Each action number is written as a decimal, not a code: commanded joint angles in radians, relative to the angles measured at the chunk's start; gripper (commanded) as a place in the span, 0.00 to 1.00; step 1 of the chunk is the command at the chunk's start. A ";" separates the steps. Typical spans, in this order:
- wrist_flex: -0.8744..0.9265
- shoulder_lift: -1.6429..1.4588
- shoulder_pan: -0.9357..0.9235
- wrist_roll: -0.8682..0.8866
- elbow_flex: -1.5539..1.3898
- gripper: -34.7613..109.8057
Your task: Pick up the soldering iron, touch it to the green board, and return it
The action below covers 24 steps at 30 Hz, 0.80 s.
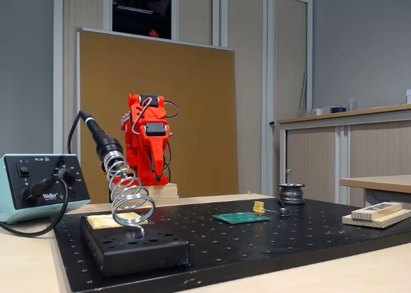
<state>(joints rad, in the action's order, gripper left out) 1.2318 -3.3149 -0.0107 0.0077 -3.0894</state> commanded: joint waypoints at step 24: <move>0.009 -0.012 -0.015 0.008 -0.008 0.24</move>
<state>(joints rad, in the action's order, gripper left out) 1.2318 -3.3149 -0.0307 0.0077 -3.0894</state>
